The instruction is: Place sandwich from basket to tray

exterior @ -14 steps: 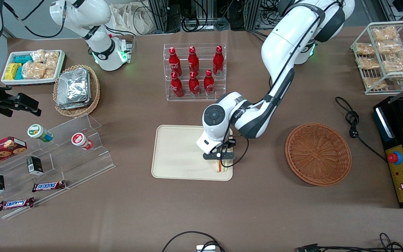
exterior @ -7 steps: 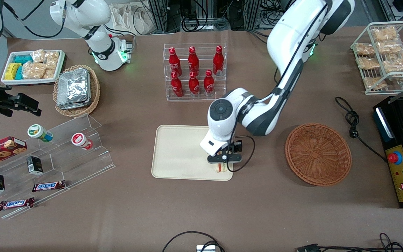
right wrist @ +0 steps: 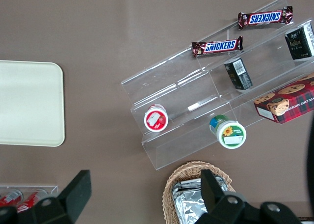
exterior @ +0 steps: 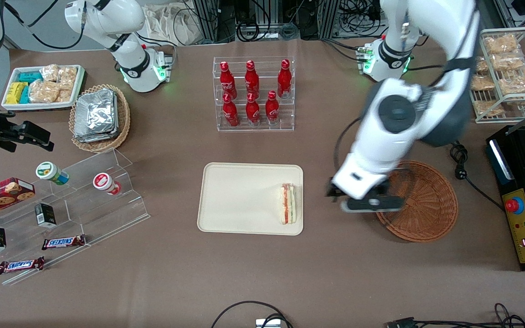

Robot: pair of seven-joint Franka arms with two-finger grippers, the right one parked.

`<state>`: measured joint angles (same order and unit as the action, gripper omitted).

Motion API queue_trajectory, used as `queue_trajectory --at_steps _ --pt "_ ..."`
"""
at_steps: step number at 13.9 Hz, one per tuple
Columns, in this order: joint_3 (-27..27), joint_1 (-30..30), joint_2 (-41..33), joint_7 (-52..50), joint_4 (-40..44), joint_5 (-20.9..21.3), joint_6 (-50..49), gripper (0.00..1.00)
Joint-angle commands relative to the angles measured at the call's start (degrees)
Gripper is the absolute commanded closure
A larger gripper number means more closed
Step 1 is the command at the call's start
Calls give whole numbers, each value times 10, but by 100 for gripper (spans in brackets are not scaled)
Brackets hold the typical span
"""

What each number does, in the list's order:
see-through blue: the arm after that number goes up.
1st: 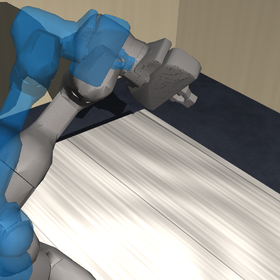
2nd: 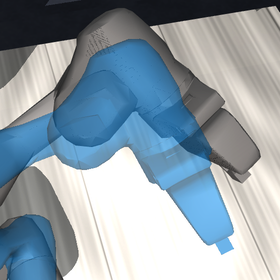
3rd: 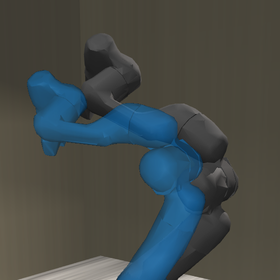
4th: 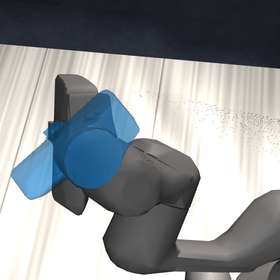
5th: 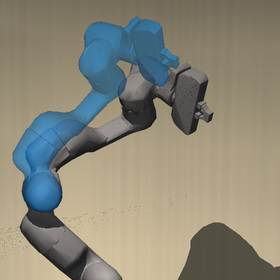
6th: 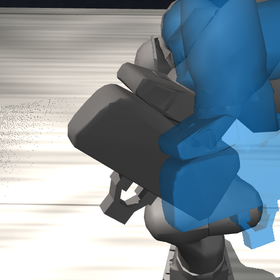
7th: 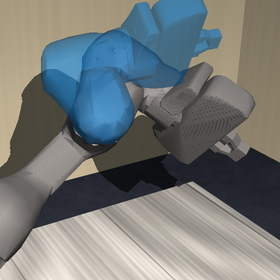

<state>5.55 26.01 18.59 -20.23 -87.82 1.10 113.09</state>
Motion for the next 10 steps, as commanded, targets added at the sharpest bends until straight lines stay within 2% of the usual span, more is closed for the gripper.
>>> queue_trajectory --at_steps 1,5,10 --pt "2 -49 -70 69 -41 -8 -58 0" --pt "-2 -110 -145 135 -82 -7 -116 0" --pt "-2 -133 -184 166 -83 -15 -163 0"
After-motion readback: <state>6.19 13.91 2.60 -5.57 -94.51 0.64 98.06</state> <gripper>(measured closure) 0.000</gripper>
